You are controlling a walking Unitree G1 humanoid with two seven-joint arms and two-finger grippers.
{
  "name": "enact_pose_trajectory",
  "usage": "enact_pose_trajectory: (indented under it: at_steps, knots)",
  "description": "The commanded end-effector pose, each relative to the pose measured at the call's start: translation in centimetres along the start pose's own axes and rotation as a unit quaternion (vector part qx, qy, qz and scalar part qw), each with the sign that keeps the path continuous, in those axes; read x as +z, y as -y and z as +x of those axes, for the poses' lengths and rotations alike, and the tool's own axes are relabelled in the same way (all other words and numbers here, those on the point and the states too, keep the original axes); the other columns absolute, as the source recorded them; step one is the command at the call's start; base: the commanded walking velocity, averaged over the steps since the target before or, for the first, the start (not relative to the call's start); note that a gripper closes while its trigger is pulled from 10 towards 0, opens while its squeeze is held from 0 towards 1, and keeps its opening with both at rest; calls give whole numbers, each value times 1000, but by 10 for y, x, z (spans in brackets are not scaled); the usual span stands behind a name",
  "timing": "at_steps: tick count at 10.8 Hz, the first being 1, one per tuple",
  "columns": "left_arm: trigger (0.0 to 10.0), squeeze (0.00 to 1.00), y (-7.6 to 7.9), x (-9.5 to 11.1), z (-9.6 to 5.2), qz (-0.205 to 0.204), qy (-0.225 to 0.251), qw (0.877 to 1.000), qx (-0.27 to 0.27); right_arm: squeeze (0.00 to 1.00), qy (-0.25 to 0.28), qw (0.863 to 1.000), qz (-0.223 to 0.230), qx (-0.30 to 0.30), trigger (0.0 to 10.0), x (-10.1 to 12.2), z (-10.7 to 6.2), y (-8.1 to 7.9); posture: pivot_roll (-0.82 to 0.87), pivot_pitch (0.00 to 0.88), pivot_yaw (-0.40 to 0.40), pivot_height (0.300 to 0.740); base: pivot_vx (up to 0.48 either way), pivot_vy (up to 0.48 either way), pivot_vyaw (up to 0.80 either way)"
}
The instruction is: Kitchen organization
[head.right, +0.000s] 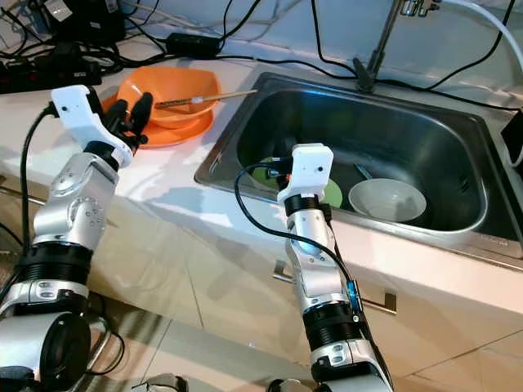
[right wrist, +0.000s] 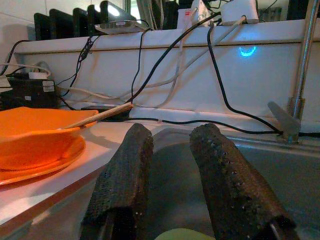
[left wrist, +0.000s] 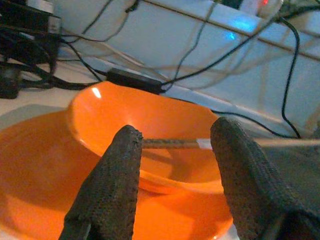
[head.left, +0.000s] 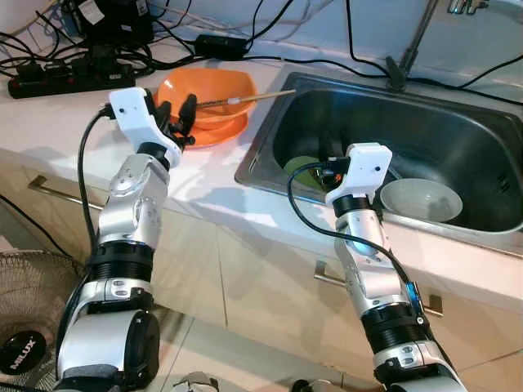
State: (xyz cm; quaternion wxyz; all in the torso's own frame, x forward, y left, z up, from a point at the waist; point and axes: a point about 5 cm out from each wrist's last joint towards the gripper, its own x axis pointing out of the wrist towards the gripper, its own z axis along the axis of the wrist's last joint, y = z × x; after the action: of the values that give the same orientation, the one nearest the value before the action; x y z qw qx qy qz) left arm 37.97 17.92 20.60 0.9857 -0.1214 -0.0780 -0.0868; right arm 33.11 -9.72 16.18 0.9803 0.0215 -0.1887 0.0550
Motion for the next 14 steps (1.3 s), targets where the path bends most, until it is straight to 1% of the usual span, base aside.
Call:
enact_pose_trajectory:
  at_steps: [1,2,3,4,5,6,8,10,11,14]
  knots:
    - [10000,0,6,-3,3,23,-15,999,-22,0,-2,1000,-3,-3,10000,1,2,1,106,65,-33,740,0,0,0]
    - [10000,0,12,-1,4,74,-16,996,-36,0,-2,1000,-2,-3,10000,1,2,1,107,67,-33,740,0,0,0]
    - [10000,0,16,-1,5,101,-16,994,-46,0,-3,1000,-2,-4,10000,0,1,1,108,68,-33,740,0,0,0]
    - [10000,0,18,0,6,94,-15,994,-50,0,-3,1000,-2,-4,10000,0,1,1,107,67,-33,740,0,0,0]
    - [10000,0,17,2,10,68,-13,997,-44,0,-4,1000,-2,-4,10000,0,2,1,109,68,-32,740,0,0,0]
    - [10000,0,12,5,16,52,-9,998,-21,0,-4,1000,-2,-4,10000,-1,2,1,108,65,-33,740,0,0,0]
    - [10000,0,16,9,24,55,-13,998,-19,0,-6,1000,-2,-3,10000,-1,2,1,108,67,-32,740,0,0,0]
    - [10000,0,16,9,27,52,-19,998,-22,0,-6,1000,-2,-3,10000,-1,2,0,108,67,-32,740,0,0,0]
    - [10000,0,14,4,27,55,-36,998,-21,0,-6,1000,-2,-2,10000,-1,2,0,109,67,-32,740,0,0,0]
    - [10000,0,5,1,25,70,-54,996,2,0,-6,1000,-1,-2,10000,-1,3,-1,113,65,-32,740,0,0,0]
